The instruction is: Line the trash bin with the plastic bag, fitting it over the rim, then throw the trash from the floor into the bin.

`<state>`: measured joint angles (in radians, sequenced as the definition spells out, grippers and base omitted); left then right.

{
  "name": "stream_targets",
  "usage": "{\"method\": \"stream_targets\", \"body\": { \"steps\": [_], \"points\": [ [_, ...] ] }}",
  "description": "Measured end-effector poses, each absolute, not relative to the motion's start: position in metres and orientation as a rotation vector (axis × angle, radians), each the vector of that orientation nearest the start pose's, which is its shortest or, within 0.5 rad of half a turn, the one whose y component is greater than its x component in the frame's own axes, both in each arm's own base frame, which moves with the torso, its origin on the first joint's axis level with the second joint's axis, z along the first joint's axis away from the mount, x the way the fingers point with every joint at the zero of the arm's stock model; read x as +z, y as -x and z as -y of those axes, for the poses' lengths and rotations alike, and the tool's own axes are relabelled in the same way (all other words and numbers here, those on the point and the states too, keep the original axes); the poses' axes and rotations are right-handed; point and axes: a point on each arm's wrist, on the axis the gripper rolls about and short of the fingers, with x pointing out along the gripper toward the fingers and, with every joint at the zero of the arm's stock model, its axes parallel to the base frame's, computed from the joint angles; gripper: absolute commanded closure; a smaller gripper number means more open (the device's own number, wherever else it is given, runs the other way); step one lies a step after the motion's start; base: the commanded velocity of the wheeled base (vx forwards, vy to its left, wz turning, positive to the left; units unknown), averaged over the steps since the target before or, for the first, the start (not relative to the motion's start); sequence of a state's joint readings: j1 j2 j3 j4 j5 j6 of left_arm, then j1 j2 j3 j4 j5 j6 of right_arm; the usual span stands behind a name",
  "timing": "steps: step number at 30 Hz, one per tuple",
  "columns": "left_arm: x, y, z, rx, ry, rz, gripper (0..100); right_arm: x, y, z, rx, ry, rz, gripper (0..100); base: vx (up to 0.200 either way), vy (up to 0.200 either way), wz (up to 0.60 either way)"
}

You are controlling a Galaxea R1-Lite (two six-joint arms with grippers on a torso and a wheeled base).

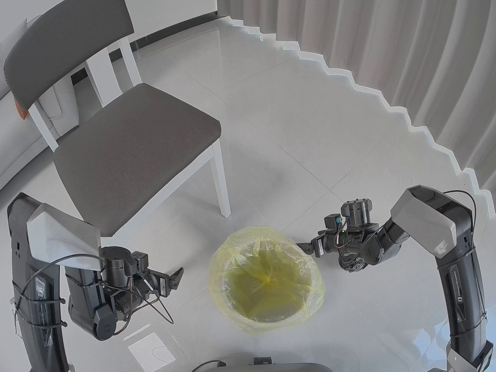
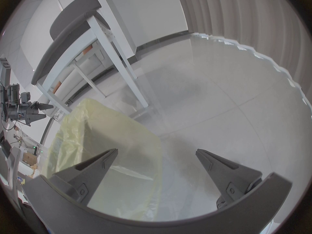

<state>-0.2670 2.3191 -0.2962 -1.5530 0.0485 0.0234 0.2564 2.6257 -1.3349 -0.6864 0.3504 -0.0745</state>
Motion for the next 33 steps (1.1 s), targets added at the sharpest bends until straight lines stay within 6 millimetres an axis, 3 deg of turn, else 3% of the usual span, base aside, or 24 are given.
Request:
{"method": "stream_targets", "body": {
  "steps": [8, 16, 21, 27, 33],
  "points": [
    [-0.017, -0.282, 0.077, -0.225, -0.095, -0.448, 0, -0.051, -0.457, -0.110, 0.587, 0.073, -0.594, 0, 0.000, 0.000, 0.00],
    [-0.014, -0.289, 0.079, -0.238, -0.089, -0.416, 0, -0.026, -0.454, -0.059, 0.456, 0.080, -0.631, 0, 0.000, 0.000, 0.00],
    [-0.015, -0.291, 0.079, -0.237, -0.087, -0.414, 0, -0.019, -0.450, -0.040, 0.374, 0.117, -0.655, 0, 0.000, 0.000, 0.00],
    [-0.018, -0.289, 0.078, -0.235, -0.089, -0.427, 0, -0.022, -0.447, -0.032, 0.349, 0.143, -0.698, 0, 0.000, 0.000, 0.00],
    [-0.018, -0.289, 0.079, -0.239, -0.099, -0.429, 0, -0.042, -0.451, -0.029, 0.342, 0.150, -0.736, 0, 0.000, 0.000, 0.00]
  ]
}}
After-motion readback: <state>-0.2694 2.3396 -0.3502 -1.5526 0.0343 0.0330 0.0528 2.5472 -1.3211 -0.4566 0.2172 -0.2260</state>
